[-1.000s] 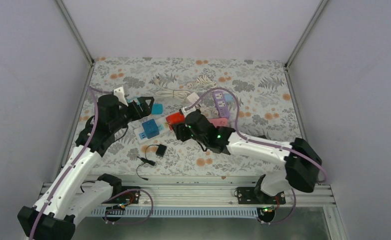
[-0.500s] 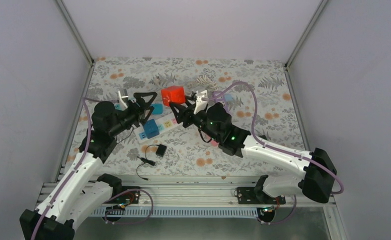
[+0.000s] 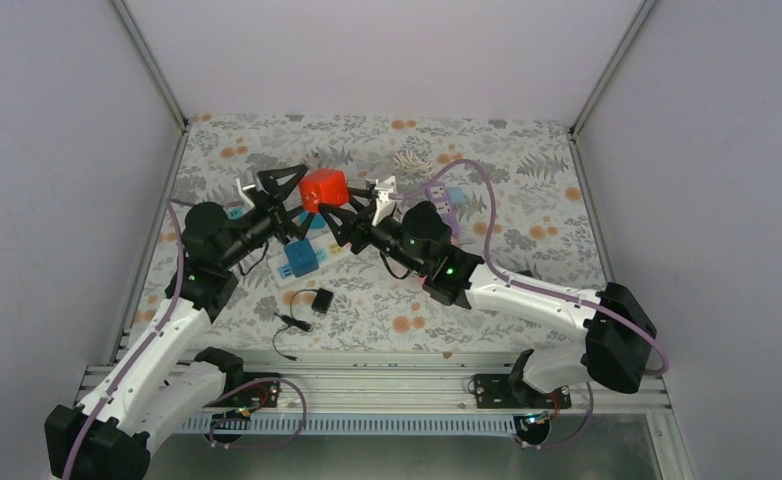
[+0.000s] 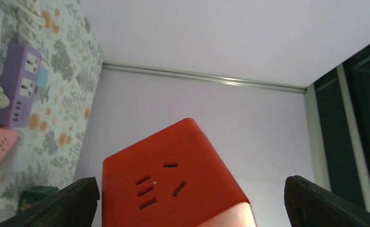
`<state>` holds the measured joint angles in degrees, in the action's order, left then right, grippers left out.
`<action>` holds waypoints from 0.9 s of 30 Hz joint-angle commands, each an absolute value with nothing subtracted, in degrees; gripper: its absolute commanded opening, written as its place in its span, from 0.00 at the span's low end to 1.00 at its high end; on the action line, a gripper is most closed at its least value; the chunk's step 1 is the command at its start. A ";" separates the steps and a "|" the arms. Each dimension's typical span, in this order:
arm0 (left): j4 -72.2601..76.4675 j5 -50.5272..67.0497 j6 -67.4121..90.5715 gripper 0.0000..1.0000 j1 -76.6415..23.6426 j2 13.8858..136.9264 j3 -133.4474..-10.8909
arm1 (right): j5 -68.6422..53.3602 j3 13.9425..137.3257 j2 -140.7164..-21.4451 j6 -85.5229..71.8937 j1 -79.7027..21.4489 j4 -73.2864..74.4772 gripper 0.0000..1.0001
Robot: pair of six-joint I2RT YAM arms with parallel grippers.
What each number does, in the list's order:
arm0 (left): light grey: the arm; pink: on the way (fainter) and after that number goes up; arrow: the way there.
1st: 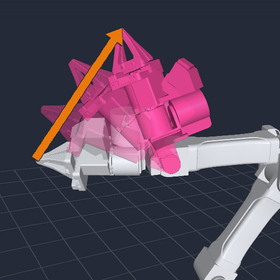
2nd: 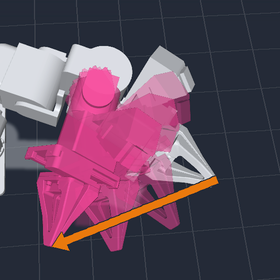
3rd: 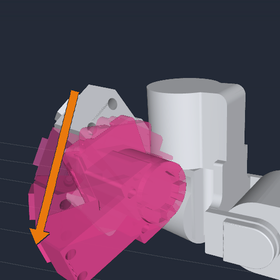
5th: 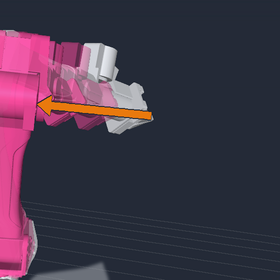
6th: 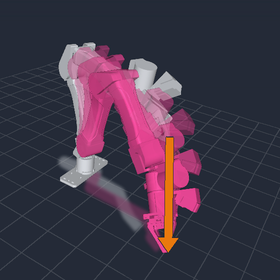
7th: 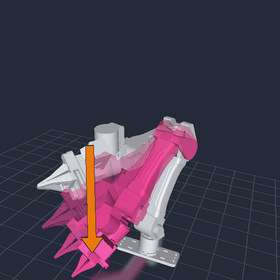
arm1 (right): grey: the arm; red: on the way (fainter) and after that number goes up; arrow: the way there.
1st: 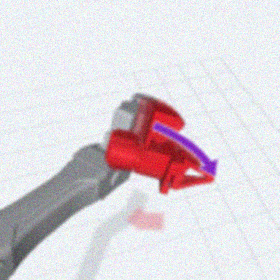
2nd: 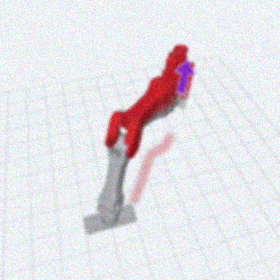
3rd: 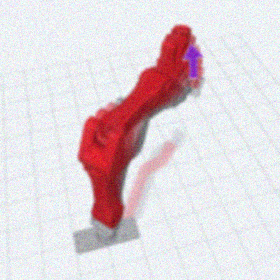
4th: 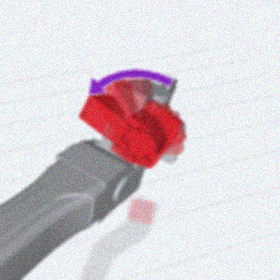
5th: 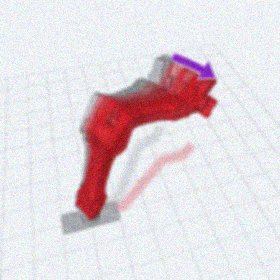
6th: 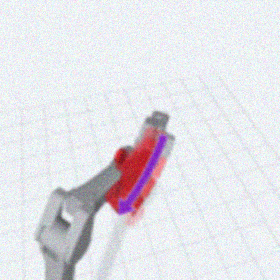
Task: Insert the plug
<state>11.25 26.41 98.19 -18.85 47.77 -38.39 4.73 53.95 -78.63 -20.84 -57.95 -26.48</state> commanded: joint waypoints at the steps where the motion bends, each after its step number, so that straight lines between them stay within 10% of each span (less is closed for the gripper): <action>1: 17.52 27.45 104.26 0.91 -18.76 46.65 -36.39 | 2.67 54.42 -79.01 -17.45 -57.81 -34.91 0.62; 12: 16.92 32.78 102.11 0.59 -18.80 48.27 -38.23 | -0.76 49.58 -78.84 -7.89 -58.45 -42.07 0.64; 17: 16.48 32.79 96.22 0.48 -18.66 48.99 -38.12 | -0.48 50.39 -76.27 -8.05 -58.47 -35.20 0.95; 27: 1.51 39.40 41.64 0.50 -15.76 57.71 -51.79 | -5.95 55.33 -64.51 -19.93 -56.30 -5.89 1.00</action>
